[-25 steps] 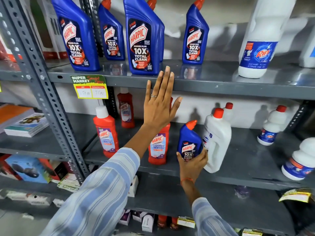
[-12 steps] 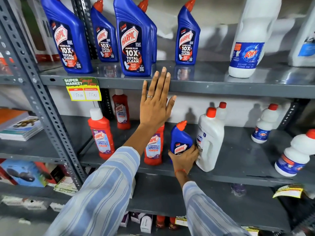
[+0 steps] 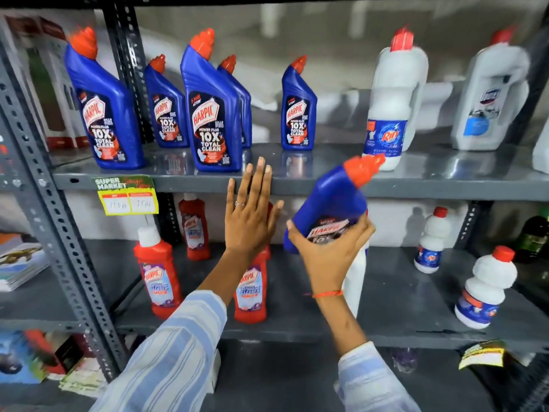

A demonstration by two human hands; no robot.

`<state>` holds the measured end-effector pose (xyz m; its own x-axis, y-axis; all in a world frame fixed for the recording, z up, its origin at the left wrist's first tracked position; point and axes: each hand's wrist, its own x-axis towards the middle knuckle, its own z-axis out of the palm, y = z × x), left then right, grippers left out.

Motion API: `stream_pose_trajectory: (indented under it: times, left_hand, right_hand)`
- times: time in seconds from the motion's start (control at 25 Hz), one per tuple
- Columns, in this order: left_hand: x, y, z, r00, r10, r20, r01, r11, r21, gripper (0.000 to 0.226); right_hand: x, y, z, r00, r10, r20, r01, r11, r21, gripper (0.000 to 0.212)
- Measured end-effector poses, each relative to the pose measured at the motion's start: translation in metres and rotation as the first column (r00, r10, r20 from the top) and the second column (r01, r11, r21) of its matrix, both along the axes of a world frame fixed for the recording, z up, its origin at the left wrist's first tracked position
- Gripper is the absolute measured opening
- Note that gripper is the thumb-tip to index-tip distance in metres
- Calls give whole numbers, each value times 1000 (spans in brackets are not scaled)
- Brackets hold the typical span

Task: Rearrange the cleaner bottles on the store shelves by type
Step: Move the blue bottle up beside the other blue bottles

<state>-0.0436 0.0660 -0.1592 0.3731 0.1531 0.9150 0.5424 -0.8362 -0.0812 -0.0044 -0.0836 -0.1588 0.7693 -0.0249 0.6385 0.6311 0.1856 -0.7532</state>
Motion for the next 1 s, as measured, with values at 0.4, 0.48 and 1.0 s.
stream_pose_trajectory:
  times: [0.4, 0.48, 1.0]
  left_hand:
    - [-1, -10, 3, 1000, 22, 0, -22, 998, -52, 62]
    - [-1, -9, 3, 1000, 27, -4, -27, 998, -57, 62]
    - [3, -1, 0, 999, 28, 21, -27, 999, -19, 62]
  right_hand:
    - [56, 30, 136, 952, 122, -279, -204, 937, -285, 65]
    - [78, 59, 141, 987, -21, -160, -40, 927, -372, 75]
    - [63, 65, 138, 993, -115, -19, 96, 898, -430, 119]
